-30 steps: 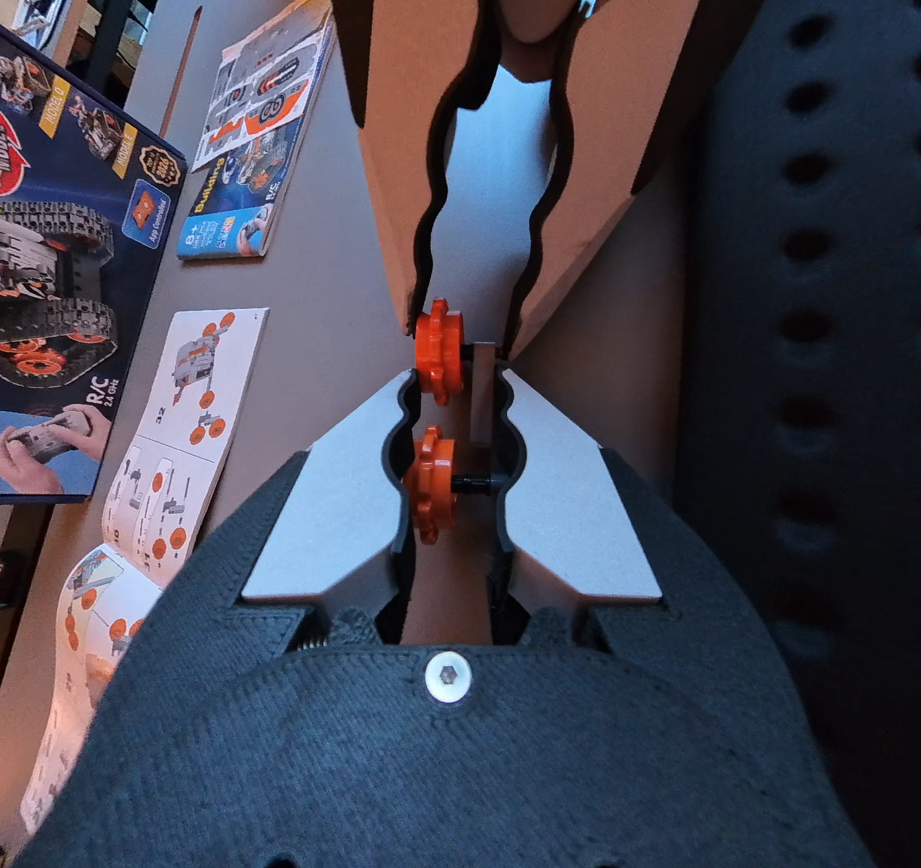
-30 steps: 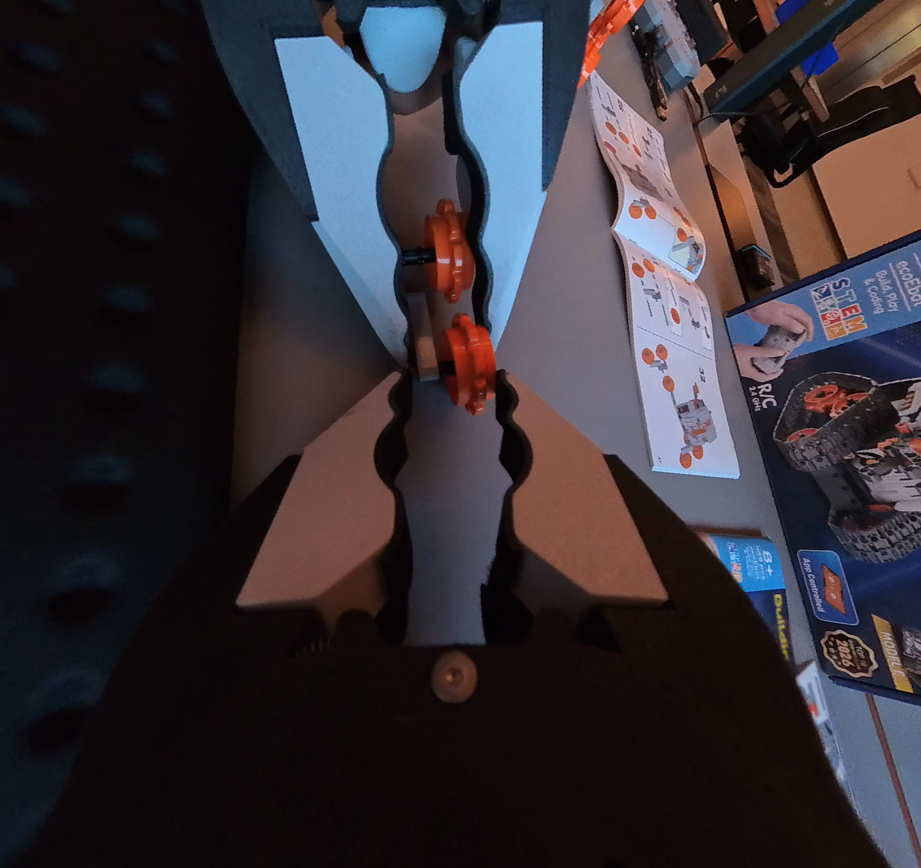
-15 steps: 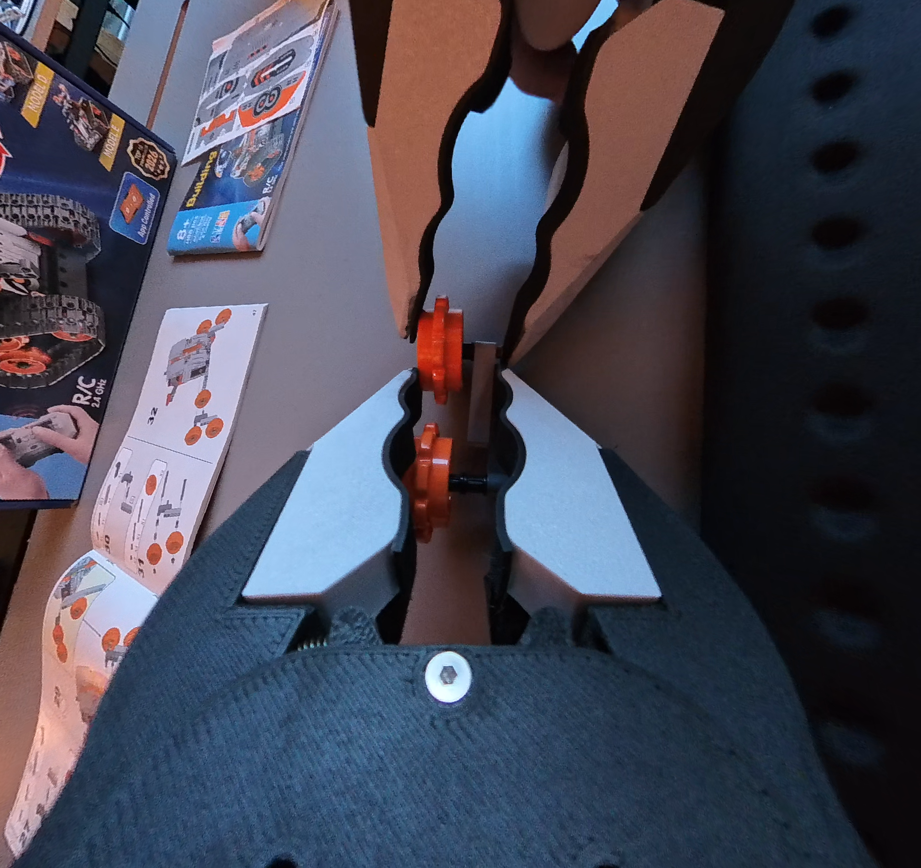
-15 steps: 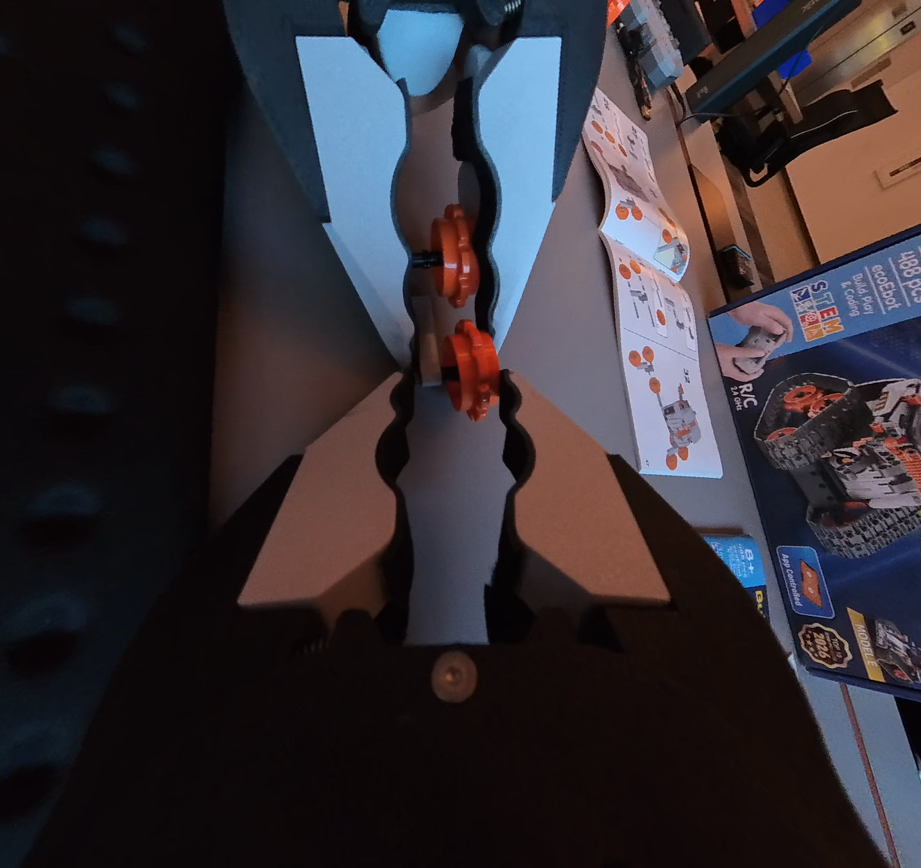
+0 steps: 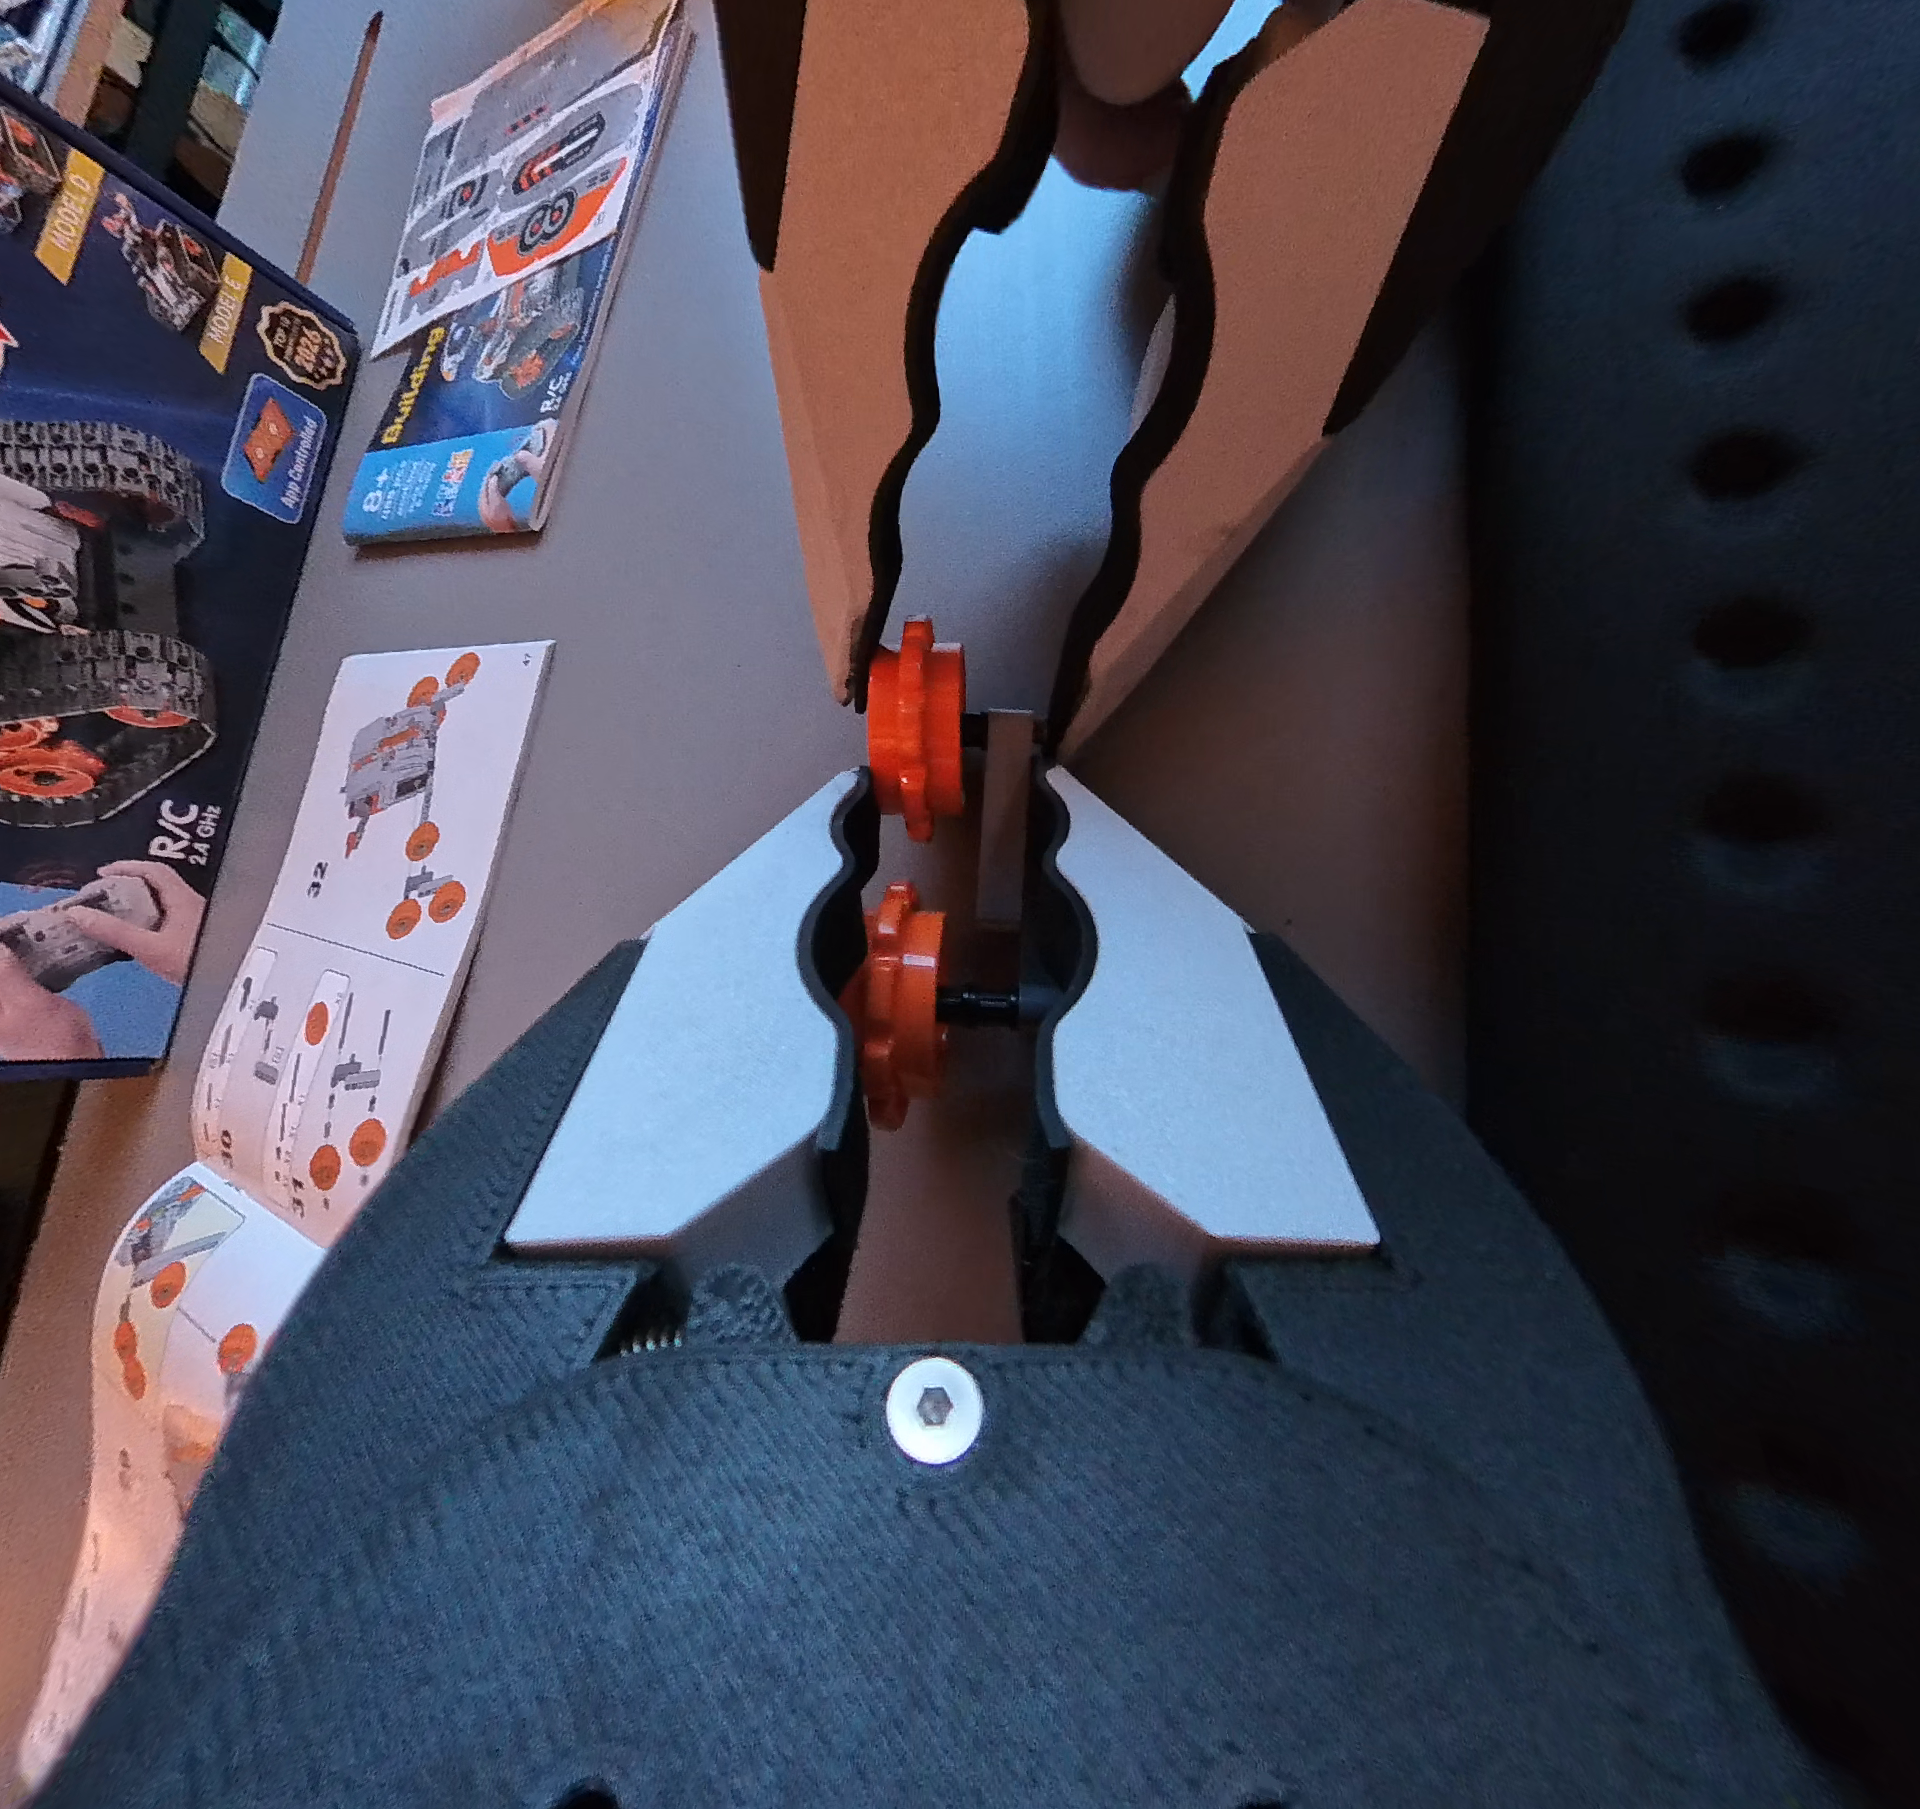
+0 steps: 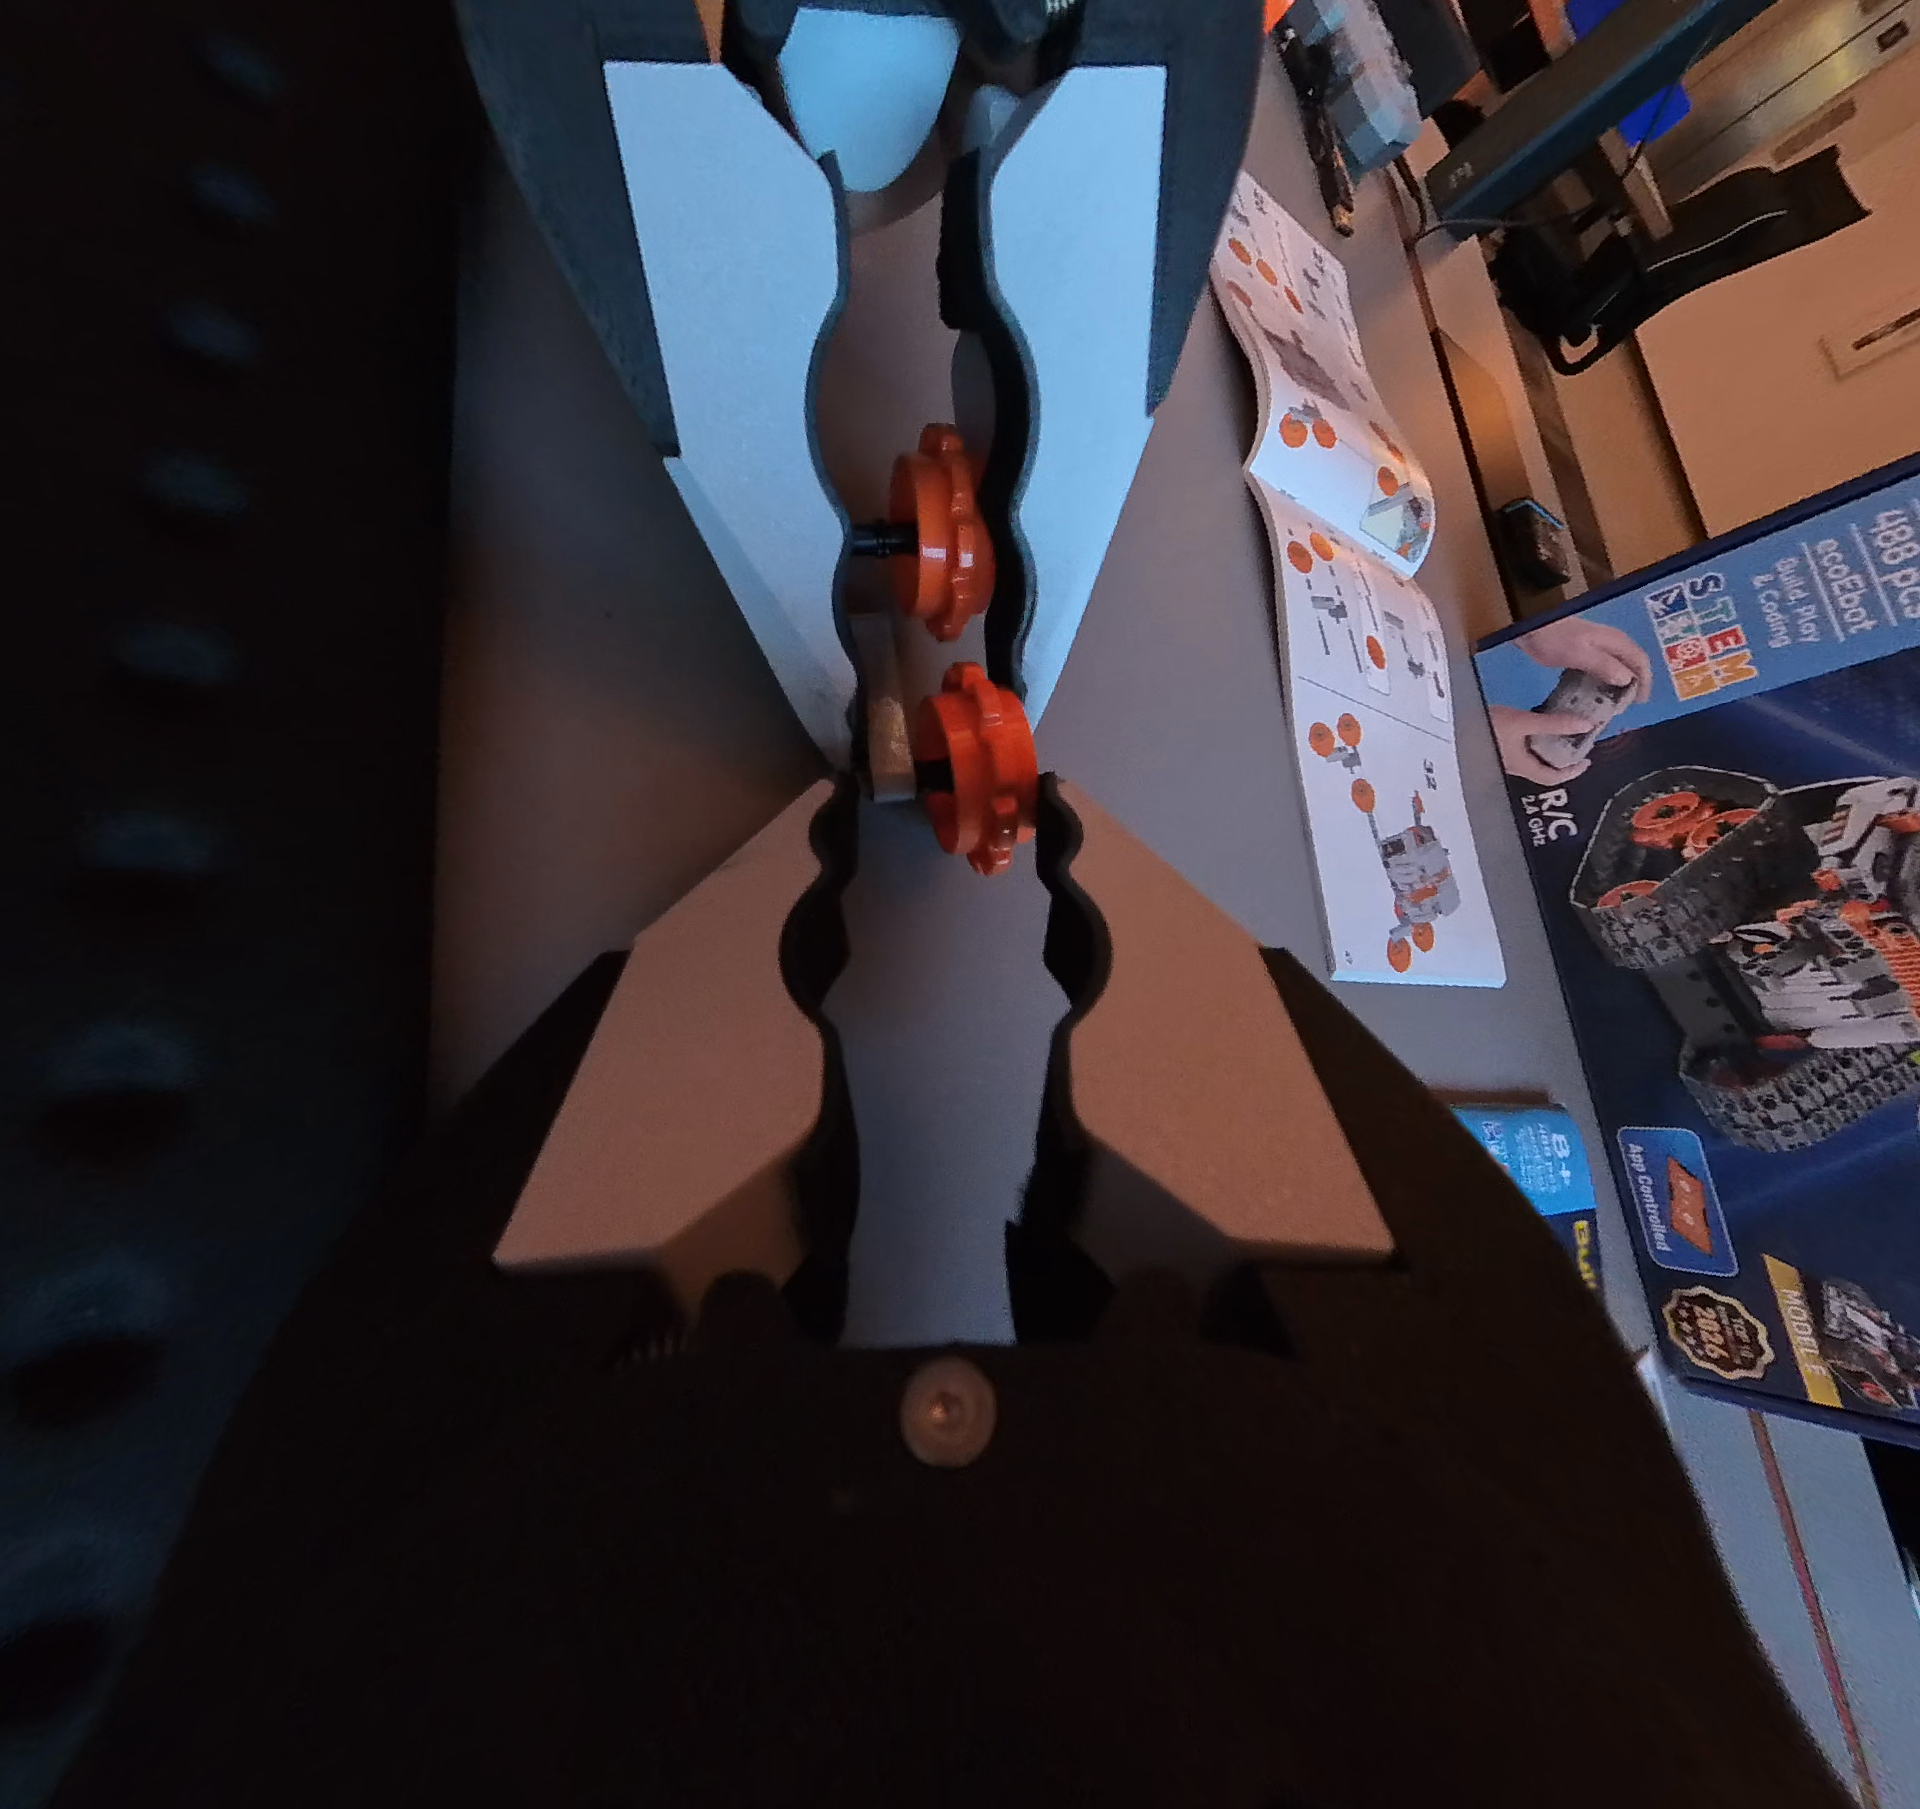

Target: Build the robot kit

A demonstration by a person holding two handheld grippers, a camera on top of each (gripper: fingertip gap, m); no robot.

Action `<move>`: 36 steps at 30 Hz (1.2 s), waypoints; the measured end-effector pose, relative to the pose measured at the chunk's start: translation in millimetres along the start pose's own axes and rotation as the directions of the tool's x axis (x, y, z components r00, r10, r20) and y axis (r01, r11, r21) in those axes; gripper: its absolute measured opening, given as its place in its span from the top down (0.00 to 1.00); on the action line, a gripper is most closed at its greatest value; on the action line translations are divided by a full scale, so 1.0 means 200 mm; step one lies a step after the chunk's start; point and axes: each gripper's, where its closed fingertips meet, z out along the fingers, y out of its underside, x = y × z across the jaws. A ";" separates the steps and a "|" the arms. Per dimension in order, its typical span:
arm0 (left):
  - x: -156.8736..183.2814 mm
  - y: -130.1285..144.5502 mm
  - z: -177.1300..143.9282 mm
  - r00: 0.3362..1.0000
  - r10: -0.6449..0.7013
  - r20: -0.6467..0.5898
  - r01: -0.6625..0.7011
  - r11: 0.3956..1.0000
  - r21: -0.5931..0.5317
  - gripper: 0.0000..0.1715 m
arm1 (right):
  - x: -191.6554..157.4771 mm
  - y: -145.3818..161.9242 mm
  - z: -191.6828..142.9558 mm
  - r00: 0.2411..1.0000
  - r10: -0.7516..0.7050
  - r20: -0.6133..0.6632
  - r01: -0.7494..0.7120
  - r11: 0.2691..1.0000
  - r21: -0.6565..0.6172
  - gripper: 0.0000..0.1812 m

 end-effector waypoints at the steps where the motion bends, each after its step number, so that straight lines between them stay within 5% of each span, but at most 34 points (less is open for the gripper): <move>1: 0.00 0.00 0.00 1.000 0.006 0.001 -0.006 1.000 0.000 0.84 | 0.00 0.00 0.00 1.000 0.002 0.002 -0.002 1.000 0.002 0.82; 8: 0.01 -0.01 0.00 0.999 0.045 0.019 -0.045 0.999 -0.003 0.84 | -0.01 -0.02 -0.01 0.995 0.092 0.047 -0.093 0.995 0.026 0.82; 23: -0.05 0.01 0.00 0.985 0.153 0.078 -0.151 0.988 -0.022 0.84 | 0.03 -0.02 0.01 0.987 -0.152 -0.049 0.154 0.986 0.055 0.82; 36: -0.08 0.02 0.02 0.976 0.173 0.132 -0.164 0.983 -0.078 0.84 | 0.05 0.02 0.03 0.989 -0.133 -0.070 0.133 0.991 -0.006 0.83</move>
